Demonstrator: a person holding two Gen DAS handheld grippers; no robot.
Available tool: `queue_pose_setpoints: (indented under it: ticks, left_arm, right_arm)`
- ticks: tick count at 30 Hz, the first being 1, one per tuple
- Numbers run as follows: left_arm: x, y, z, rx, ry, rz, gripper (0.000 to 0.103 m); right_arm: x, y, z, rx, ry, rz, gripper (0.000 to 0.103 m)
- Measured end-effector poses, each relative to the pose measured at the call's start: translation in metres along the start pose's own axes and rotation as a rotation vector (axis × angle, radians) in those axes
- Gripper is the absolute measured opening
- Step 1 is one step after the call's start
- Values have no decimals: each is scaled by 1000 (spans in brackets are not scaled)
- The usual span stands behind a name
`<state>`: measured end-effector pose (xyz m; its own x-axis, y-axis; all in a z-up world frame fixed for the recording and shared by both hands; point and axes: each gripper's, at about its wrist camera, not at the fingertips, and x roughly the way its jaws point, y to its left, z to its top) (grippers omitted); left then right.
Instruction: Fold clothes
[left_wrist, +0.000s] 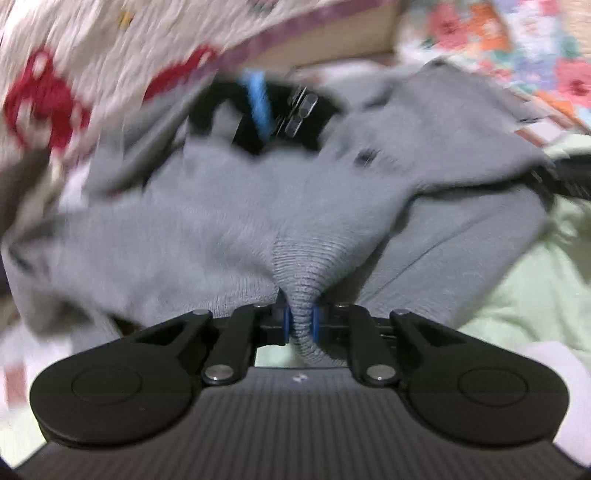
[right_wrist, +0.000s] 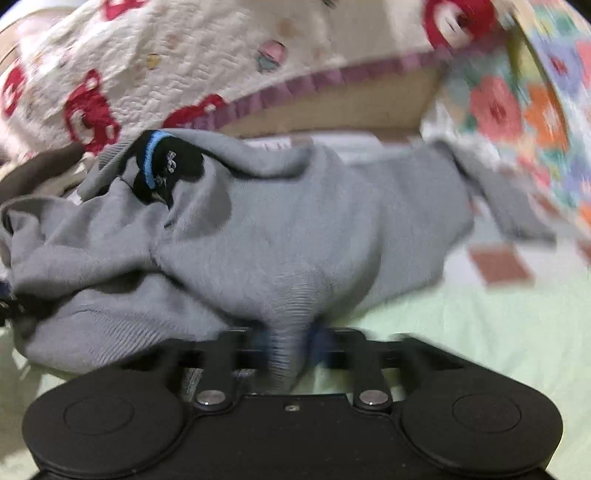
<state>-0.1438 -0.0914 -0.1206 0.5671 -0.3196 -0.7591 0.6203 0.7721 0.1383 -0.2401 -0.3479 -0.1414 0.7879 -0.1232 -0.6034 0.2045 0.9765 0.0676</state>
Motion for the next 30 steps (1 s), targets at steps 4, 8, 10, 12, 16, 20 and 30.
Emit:
queue_pose_setpoints:
  ticks: [4,8,10,12,16,20,30]
  left_arm:
    - [-46,23,33,-70,-29,-157,9]
    - [-73,26,46,-13,37,-262,9]
    - [-81,24,47,20,77,-298,9]
    - [-74,16,35,17,125,-304,9]
    - [-33,3,-2,-40,270,-283,12]
    - [-15,26,-27,-205,383,-333,22]
    - [-44,144,-34,-552,158,-187,42]
  right_arm:
    - [-43,-20,45,20,-123,85,14]
    - [-90,-18,76,-108,-90,184,14]
    - [-104,-19,77,-121,-60,202,14]
    - [-101,-19,61,-136,6,178,14]
    - [-64,-23,8,-97,238,154,14]
    - [-46,-33,-9,17,364,162,19]
    - [-79,-41,54,126,221,360,34]
